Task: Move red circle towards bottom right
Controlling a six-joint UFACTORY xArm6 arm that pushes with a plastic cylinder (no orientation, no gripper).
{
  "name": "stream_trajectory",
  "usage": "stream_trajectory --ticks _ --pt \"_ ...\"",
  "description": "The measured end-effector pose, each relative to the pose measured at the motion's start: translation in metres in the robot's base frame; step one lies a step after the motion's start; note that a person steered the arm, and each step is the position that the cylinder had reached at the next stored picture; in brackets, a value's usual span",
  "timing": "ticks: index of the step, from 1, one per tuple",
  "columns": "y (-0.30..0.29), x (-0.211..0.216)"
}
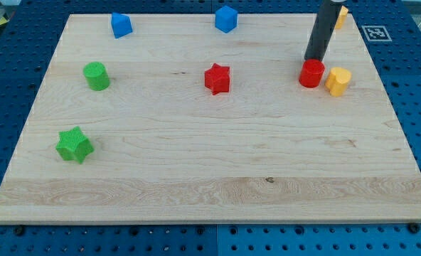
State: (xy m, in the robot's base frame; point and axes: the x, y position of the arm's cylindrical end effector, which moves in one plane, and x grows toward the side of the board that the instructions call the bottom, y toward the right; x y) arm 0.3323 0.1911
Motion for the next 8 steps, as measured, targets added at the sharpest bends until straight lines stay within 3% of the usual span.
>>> stream_trajectory --ticks 4,8 --pt "-0.019 0.042" --pt "-0.046 0.054"
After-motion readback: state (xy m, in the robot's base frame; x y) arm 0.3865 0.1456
